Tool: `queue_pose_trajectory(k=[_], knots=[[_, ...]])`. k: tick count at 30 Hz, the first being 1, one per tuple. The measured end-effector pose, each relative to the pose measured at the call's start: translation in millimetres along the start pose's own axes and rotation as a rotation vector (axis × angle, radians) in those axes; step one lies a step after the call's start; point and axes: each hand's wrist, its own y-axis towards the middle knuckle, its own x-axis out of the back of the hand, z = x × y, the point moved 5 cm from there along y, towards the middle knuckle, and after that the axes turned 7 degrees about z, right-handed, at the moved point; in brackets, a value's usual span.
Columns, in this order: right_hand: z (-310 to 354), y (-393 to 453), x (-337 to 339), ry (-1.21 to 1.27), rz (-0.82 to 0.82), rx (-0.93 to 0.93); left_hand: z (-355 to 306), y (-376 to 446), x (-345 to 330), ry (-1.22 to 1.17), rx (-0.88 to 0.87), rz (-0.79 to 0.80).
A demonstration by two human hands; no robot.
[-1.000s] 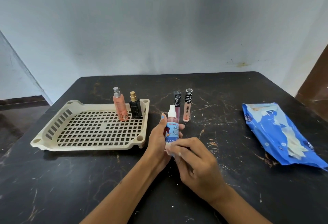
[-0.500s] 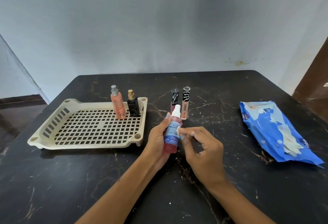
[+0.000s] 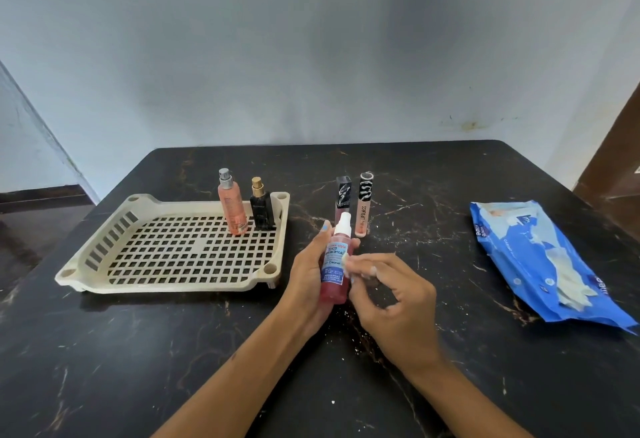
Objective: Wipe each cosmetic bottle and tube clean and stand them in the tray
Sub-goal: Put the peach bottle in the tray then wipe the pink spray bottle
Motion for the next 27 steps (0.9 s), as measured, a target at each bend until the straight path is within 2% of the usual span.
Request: queue_pose_trajectory(k=[3,9,17,23,27], knots=[[5.5,-1.9,-3.5,0.034,0.038,0.05,0.0,1.7,5.9,0.041,0.009,-0.034],[-2.0,2.4,2.0,-0.063,-0.048,-0.024,3.4,-0.5,-3.0,0.033,0.014,0.015],[11.7,-4.2,-5.6,-0.014,0.089,0.15,-2.5,2.7,8.4,0.103,-0.006,-0.019],[-4.0,0.5,-4.1,-0.111,-0.011,-0.027,3.5,-1.5,-5.2,0.115,0.018,0.045],[1.3,-0.3,-6.1,-0.111,0.038,0.03,-0.1,-1.9,-1.9,0.115,0.011,0.023]])
